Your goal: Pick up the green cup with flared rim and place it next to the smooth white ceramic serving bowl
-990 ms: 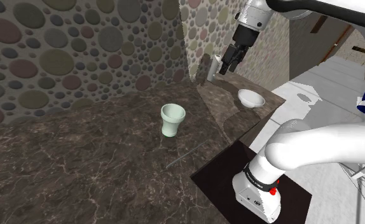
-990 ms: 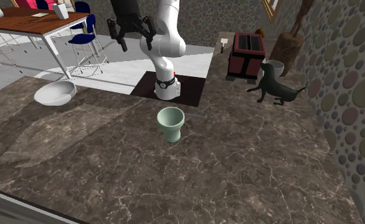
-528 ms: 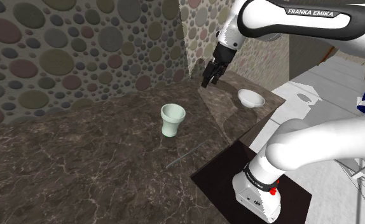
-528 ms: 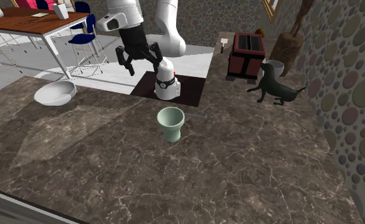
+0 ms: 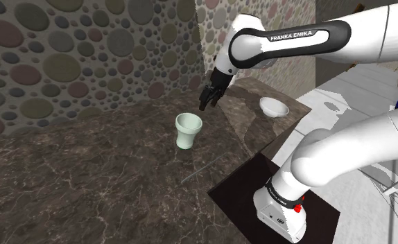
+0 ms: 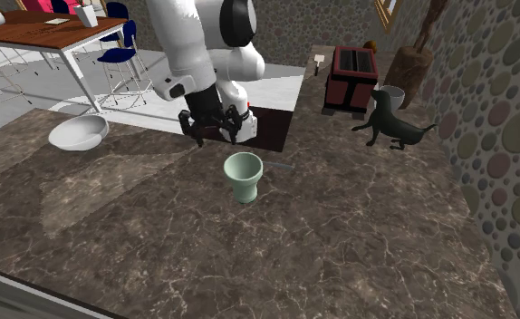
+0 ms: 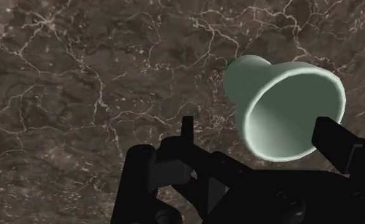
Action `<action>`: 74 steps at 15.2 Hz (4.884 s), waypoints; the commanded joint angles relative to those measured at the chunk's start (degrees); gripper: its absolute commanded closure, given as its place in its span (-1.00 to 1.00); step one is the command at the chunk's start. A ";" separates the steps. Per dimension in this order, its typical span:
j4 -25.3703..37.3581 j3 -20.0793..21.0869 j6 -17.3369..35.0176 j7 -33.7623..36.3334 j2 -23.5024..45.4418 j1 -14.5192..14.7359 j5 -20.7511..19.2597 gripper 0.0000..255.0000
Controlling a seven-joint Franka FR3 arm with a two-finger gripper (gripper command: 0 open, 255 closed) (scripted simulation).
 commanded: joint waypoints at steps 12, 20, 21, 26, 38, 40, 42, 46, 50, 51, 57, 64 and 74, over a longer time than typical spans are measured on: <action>-3.17 1.94 15.04 -1.29 11.19 2.22 3.60 -1.00; -3.16 1.94 15.03 -1.29 11.19 2.22 3.60 1.00; -3.16 1.94 15.03 -1.29 11.19 2.22 3.60 1.00; -3.16 1.94 15.03 -1.30 11.19 2.22 3.60 1.00; 1.09 1.69 6.29 0.62 6.60 1.62 2.00 1.00; 2.09 1.62 4.60 0.96 5.88 1.52 1.73 1.00; 3.14 1.55 2.92 1.28 5.23 1.43 1.48 1.00; 5.37 1.40 -0.38 1.90 4.13 1.28 1.03 1.00; 7.78 1.24 -3.61 2.48 3.27 1.14 0.63 1.00; 8.41 1.20 -4.40 2.62 3.10 1.11 0.53 1.00; 12.40 0.96 -9.11 3.44 2.34 0.96 0.02 1.00; 17.54 0.69 -14.45 4.34 2.07 0.82 -0.48 1.00; 22.57 -4.71 -18.76 -1.93 4.04 -1.73 -2.60 1.00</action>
